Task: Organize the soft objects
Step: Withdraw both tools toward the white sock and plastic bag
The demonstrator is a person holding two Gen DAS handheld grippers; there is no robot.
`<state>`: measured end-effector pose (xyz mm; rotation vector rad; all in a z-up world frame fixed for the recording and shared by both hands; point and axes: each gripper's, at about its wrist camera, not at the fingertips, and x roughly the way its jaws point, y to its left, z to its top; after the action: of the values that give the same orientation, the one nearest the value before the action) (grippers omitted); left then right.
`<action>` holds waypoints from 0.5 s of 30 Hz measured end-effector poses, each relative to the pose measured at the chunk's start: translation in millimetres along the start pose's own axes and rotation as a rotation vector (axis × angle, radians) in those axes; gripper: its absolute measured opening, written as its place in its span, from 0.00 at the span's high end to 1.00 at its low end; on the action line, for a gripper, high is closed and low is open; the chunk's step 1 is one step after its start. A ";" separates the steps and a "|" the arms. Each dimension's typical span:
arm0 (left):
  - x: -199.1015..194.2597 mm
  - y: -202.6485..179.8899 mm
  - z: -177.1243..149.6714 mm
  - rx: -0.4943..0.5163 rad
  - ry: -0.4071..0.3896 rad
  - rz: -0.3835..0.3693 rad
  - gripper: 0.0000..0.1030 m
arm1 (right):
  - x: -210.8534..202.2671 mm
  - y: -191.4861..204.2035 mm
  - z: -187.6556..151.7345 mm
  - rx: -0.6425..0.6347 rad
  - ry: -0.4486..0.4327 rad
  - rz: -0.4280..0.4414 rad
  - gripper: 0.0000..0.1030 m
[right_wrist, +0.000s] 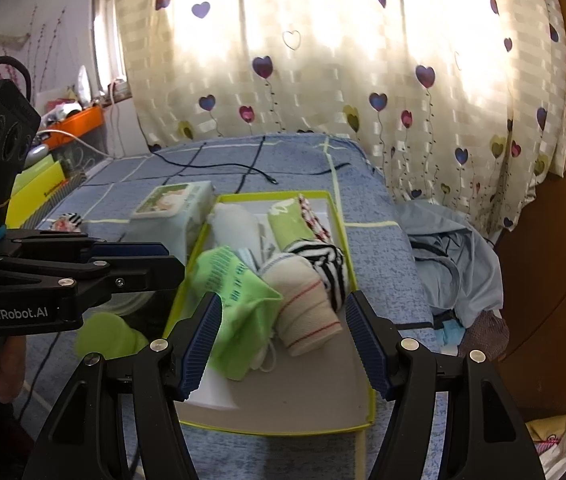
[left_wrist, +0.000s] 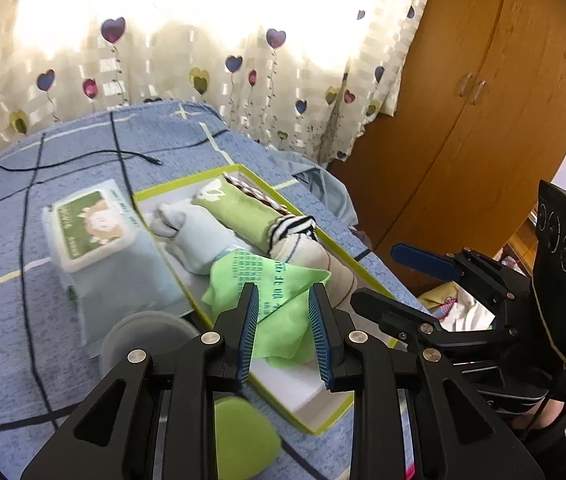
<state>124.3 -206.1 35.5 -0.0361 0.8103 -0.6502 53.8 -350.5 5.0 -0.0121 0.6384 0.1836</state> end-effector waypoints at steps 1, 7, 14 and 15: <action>-5.5 1.4 -1.5 0.000 -0.013 0.013 0.74 | -2.0 3.8 1.4 -0.005 -0.006 0.004 0.37; -32.0 15.5 -7.6 -0.019 -0.071 0.074 0.74 | -7.2 23.7 9.2 -0.029 -0.027 0.035 0.37; -54.3 39.6 -18.8 -0.052 -0.104 0.139 0.74 | -6.5 52.3 17.8 -0.058 -0.046 0.069 0.34; -57.6 44.6 -21.6 -0.061 -0.108 0.150 0.74 | -5.4 56.1 18.7 -0.063 -0.046 0.075 0.33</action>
<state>103.8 -133.8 46.4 -0.0650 0.7212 -0.4780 50.8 -295.0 25.7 -0.0442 0.5878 0.2760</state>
